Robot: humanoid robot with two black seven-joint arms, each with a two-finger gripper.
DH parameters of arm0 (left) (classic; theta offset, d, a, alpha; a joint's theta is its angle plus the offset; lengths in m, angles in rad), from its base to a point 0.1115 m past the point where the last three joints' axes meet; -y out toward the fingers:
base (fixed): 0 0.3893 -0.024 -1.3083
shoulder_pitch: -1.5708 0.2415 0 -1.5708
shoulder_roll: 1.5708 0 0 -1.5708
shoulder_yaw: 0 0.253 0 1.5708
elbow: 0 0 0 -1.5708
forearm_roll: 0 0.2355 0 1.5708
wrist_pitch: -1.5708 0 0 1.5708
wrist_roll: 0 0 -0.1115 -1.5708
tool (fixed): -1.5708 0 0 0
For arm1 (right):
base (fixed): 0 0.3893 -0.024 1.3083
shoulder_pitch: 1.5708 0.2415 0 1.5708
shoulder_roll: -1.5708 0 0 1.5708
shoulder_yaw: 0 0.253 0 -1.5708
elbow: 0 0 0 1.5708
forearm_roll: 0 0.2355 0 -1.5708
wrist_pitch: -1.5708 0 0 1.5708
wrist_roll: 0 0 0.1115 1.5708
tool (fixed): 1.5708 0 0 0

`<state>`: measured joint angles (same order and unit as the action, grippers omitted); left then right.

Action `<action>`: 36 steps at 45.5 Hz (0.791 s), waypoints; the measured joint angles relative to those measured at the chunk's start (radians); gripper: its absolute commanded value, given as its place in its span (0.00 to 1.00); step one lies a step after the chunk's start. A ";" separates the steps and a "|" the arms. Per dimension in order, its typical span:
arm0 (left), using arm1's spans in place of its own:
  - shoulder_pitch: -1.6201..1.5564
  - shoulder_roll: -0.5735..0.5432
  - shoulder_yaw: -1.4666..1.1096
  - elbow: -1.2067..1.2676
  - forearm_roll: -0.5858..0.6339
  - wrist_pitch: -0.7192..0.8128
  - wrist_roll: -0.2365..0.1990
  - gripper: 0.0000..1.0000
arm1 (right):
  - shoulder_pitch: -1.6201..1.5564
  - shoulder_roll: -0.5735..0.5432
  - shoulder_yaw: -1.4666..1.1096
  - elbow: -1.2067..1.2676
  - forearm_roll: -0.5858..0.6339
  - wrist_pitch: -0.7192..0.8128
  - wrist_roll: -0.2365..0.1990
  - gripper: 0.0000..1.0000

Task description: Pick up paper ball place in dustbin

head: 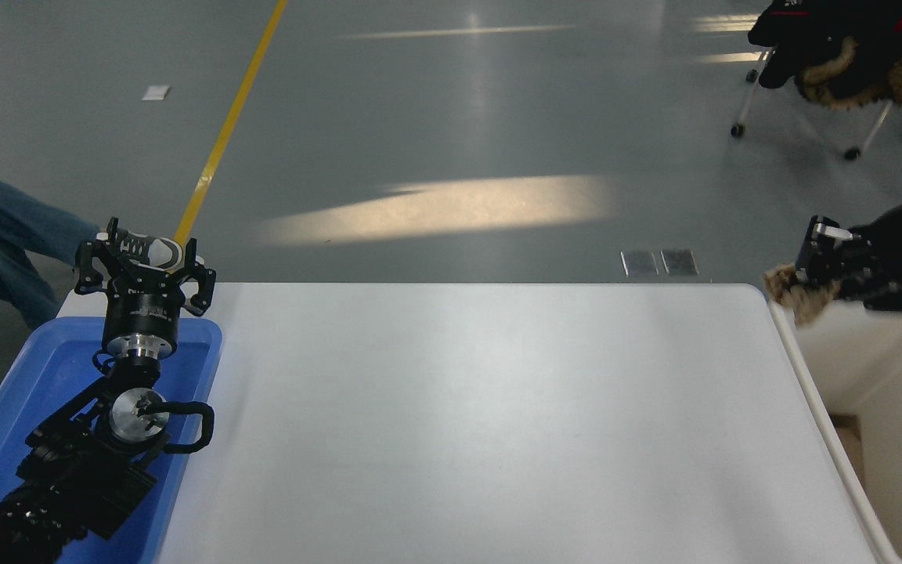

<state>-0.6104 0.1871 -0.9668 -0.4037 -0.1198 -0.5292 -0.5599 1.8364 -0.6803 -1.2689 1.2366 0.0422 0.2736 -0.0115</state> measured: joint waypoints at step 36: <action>0.000 0.000 -0.001 0.000 0.000 0.000 0.000 0.99 | -1.150 0.244 0.476 -1.042 0.228 -0.217 -0.017 0.70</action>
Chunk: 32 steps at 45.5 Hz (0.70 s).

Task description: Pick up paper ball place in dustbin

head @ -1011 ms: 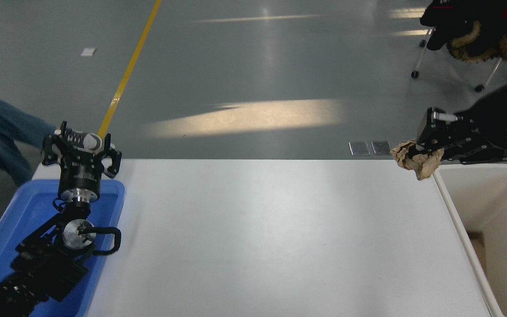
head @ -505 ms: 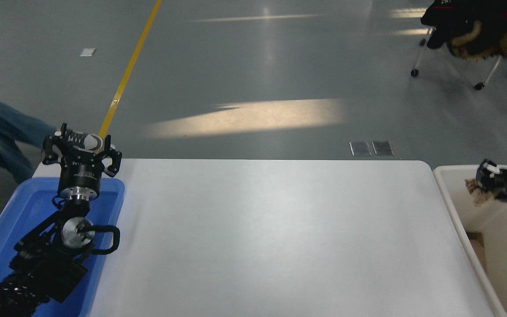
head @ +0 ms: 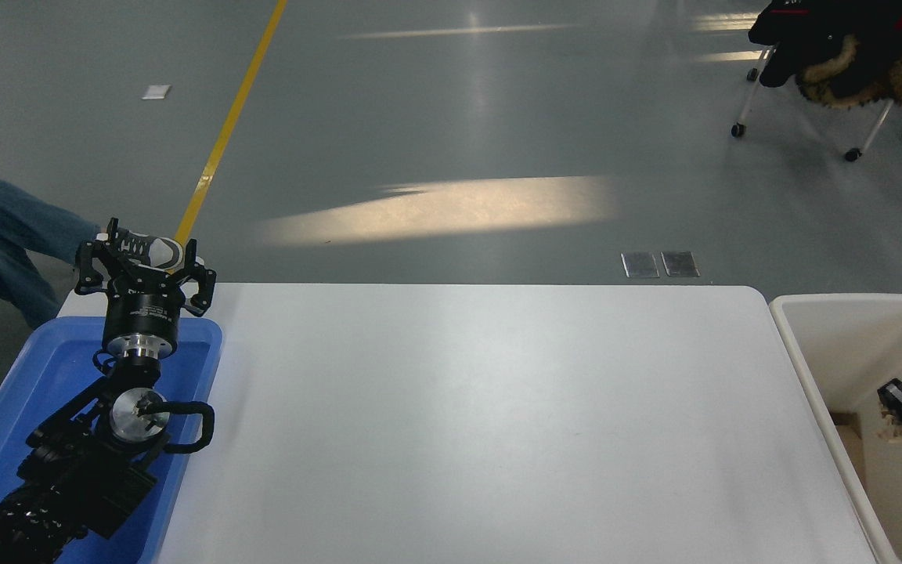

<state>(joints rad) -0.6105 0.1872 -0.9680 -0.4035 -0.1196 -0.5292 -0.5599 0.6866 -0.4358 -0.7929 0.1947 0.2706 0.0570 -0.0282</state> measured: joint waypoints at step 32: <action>0.000 0.000 0.001 0.000 0.000 0.000 0.000 0.99 | 0.257 -0.172 0.037 0.339 -0.030 -0.027 -0.003 1.00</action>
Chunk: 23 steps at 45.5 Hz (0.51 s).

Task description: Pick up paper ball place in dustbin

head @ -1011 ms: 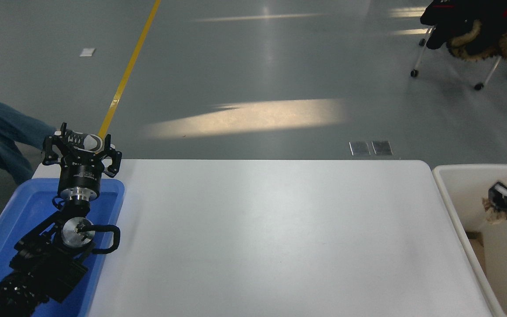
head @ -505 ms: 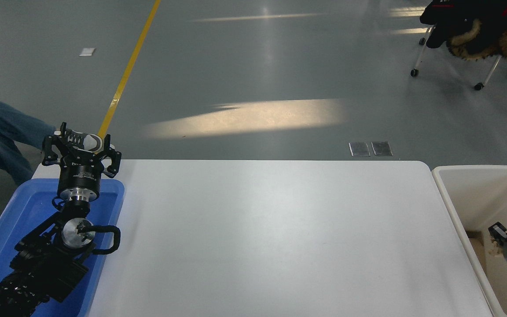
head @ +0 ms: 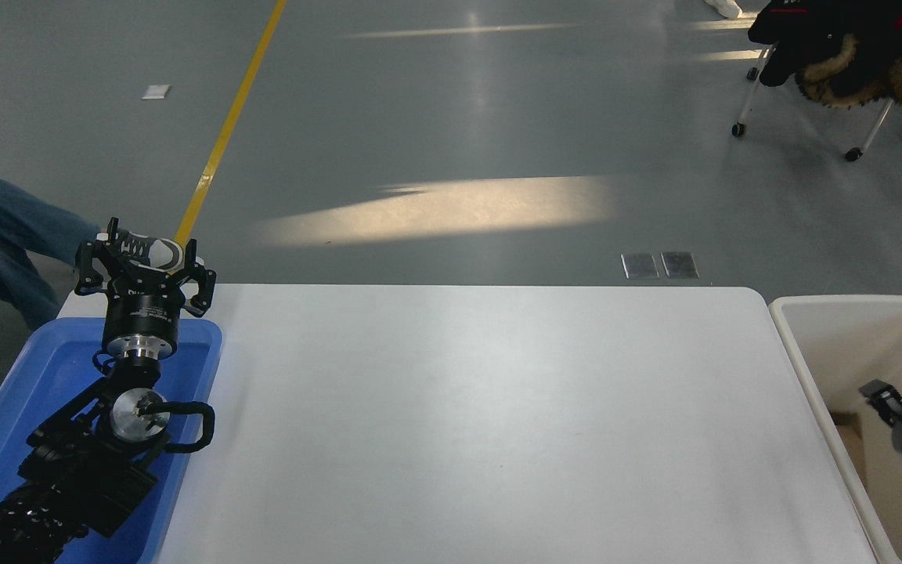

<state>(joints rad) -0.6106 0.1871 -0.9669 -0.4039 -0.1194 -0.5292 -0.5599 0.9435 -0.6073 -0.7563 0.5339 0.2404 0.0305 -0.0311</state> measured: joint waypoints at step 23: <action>-0.001 0.000 0.001 -0.001 0.002 0.000 0.000 0.99 | 0.921 0.022 -0.404 0.917 -0.140 0.024 0.005 1.00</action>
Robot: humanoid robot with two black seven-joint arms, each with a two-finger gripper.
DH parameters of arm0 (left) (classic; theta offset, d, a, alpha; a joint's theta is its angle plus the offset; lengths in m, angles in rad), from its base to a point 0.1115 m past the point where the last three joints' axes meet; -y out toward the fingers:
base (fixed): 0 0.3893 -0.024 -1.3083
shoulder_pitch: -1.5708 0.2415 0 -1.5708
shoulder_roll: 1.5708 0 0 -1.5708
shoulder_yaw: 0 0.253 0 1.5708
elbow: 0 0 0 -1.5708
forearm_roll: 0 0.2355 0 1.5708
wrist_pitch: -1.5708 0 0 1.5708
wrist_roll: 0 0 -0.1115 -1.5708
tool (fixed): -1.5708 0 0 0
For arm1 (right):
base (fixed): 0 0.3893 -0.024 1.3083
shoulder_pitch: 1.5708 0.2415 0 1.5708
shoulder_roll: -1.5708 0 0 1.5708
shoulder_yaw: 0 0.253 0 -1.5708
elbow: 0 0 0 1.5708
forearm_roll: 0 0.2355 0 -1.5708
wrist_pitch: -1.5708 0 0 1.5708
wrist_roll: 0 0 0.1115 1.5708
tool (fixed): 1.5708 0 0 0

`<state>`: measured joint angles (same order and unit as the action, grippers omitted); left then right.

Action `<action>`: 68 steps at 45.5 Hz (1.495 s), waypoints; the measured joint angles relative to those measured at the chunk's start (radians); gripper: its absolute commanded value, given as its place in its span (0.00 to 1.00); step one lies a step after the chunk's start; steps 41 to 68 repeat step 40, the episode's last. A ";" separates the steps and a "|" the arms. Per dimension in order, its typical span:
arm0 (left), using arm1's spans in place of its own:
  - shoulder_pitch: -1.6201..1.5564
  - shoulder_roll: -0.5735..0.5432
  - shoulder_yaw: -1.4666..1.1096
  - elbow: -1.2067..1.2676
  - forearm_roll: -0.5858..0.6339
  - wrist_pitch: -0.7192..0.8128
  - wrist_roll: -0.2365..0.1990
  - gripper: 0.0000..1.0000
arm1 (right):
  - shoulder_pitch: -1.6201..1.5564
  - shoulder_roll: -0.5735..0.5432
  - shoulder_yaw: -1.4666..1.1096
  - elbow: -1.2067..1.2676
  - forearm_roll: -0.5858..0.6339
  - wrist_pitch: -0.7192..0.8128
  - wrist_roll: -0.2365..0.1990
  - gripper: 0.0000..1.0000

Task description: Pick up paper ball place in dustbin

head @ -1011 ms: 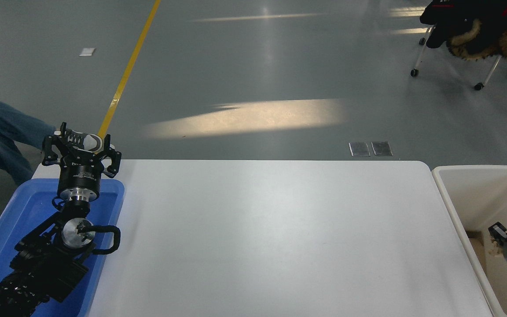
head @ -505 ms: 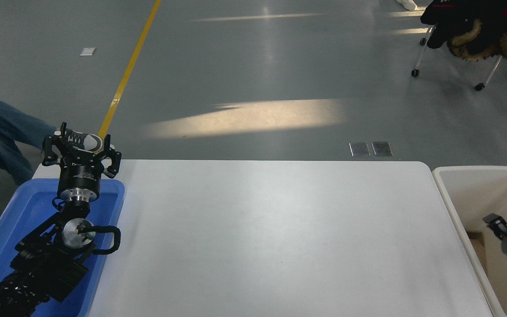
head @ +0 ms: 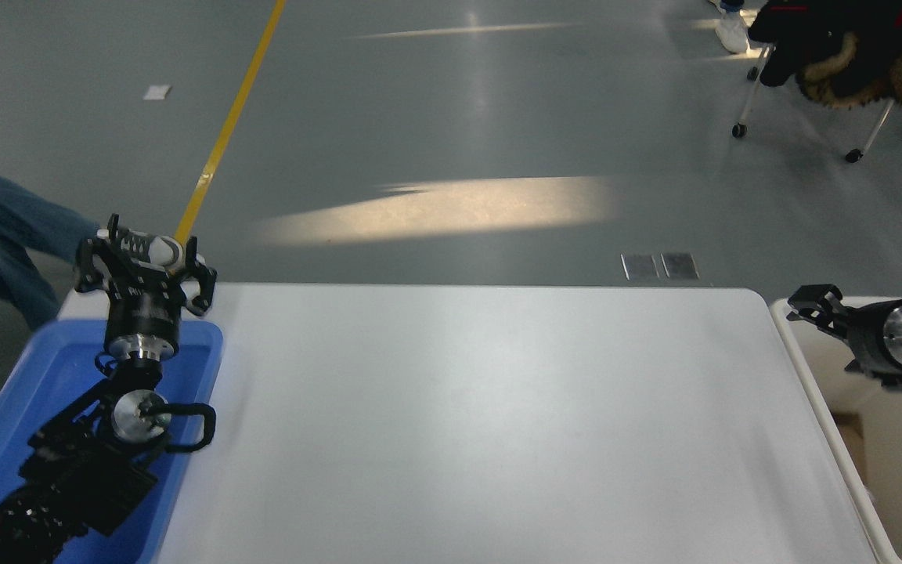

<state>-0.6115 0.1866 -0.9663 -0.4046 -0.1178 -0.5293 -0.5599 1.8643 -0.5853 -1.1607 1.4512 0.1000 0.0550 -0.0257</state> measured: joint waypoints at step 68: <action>0.001 0.000 -0.001 0.001 -0.003 0.000 0.000 0.99 | 0.781 0.478 -0.180 0.290 0.337 0.671 -0.017 1.00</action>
